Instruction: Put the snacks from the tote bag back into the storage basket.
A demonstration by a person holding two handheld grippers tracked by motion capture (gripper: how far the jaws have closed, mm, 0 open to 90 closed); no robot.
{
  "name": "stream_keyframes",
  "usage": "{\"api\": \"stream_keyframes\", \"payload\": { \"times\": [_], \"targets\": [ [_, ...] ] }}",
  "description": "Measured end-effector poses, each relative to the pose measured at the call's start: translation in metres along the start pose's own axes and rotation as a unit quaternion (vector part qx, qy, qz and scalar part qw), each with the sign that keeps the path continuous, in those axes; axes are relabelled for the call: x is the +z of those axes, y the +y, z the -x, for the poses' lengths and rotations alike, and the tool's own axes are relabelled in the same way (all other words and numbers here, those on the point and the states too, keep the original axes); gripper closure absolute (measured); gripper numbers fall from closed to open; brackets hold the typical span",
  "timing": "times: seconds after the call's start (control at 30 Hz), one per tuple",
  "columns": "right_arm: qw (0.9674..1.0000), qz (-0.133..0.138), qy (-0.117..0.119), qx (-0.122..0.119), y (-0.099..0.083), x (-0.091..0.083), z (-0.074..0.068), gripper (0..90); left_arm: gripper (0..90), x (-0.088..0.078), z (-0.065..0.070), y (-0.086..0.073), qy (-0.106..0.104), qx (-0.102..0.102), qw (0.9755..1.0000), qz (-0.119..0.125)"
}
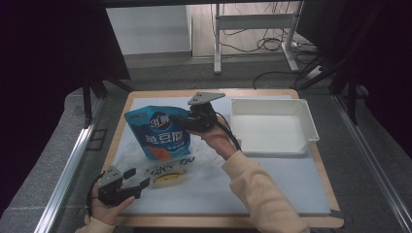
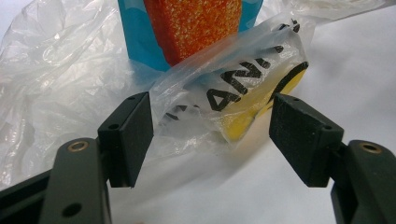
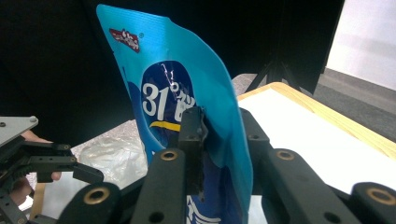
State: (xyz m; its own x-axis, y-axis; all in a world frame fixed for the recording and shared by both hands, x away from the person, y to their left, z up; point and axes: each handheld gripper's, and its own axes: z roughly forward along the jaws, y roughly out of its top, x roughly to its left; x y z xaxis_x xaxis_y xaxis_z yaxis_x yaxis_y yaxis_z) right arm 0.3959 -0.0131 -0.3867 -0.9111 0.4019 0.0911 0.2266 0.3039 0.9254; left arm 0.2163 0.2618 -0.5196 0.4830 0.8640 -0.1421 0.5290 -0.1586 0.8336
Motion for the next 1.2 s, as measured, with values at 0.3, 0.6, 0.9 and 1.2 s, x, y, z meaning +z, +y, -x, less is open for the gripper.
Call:
{"api": "stream_keyframes", "payload": {
  "times": [0.3,0.6,0.9,1.2],
  "targets": [
    [0.9997,0.006,0.024,-0.003,-0.0005,0.0001,0.0043,81.4,30.4,0.0005,0.0005,0.0001,0.002,0.001,1.0,-0.002],
    [0.9993,0.013,0.035,0.003,-0.001,0.0023,0.0041,85.2,30.3,0.0004,0.0003,0.0,0.002,0.001,1.0,-0.002],
    [0.9985,0.024,0.05,0.005,-0.0016,0.0042,0.0048,86.3,30.3,0.0003,0.0006,0.0,0.002,0.002,1.0,-0.001],
    [0.9978,0.032,0.057,0.009,-0.0016,0.0057,0.0032,86.8,30.3,-0.0006,0.001,0.0003,0.003,0.002,1.0,0.0]
  ]
}}
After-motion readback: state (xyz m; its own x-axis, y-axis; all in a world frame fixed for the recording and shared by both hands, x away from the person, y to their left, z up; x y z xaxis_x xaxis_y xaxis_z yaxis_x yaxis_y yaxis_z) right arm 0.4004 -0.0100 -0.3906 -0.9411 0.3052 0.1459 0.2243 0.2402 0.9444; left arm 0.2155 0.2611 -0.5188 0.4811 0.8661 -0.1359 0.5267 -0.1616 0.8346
